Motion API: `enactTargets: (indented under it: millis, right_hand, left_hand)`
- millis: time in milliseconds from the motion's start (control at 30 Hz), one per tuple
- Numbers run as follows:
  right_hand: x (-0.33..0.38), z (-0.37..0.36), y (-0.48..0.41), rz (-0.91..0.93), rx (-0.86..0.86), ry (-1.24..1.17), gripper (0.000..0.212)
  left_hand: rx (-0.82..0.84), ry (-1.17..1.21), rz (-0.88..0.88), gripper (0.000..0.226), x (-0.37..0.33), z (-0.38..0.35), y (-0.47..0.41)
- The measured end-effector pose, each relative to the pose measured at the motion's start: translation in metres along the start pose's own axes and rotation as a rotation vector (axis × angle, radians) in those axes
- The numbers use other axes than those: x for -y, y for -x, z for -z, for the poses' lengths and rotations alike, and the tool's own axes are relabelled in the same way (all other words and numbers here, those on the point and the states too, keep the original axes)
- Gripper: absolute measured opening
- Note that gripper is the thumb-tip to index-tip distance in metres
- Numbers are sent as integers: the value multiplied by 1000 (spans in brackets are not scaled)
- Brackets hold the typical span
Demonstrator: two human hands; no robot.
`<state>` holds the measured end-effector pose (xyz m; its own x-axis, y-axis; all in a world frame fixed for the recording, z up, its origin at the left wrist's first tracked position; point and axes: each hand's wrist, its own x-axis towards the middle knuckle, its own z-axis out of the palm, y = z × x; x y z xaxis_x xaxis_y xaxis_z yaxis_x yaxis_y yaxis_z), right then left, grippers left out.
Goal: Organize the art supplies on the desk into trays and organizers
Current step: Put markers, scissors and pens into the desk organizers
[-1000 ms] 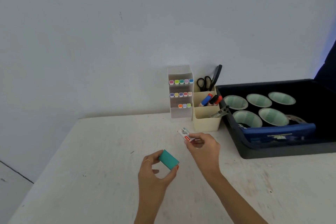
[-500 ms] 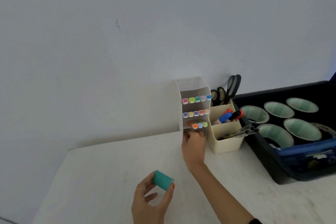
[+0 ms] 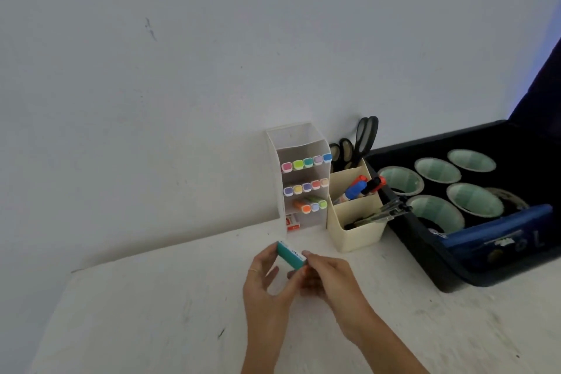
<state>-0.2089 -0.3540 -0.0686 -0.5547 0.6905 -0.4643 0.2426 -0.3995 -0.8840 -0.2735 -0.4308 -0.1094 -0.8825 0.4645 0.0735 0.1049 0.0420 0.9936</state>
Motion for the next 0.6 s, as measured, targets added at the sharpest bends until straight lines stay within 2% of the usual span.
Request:
enactTargets:
  millis: [100, 200, 267, 333, 433, 500, 567, 600]
  right_hand:
    - [3, 14, 1, -91, 112, -313, 15]
    - [2, 20, -5, -94, 129, -392, 16]
    - [1, 16, -11, -94, 75, -466, 16]
    - [0, 9, -17, -68, -53, -579, 13]
    - [1, -7, -25, 67, -331, -660, 9]
    - [2, -21, -32, 199, -533, -613, 13]
    - [1, -35, -41, 310, -686, -513, 18]
    - [-1, -41, -47, 331, -731, -457, 19]
  left_hand:
    - [102, 36, -29, 53, -4, -5, -5]
    - [156, 33, -41, 55, -2, -5, -10]
    - [191, 2, -39, 57, 0, -3, -16]
    - [208, -19, -48, 63, -4, -3, -18]
    - [203, -12, 1, 67, -12, -6, -26]
    - [219, -9, 89, 66, -14, -9, -27]
    - [235, -32, 90, 67, -12, -9, -21]
    - [236, -47, 80, 58, -10, -9, -19]
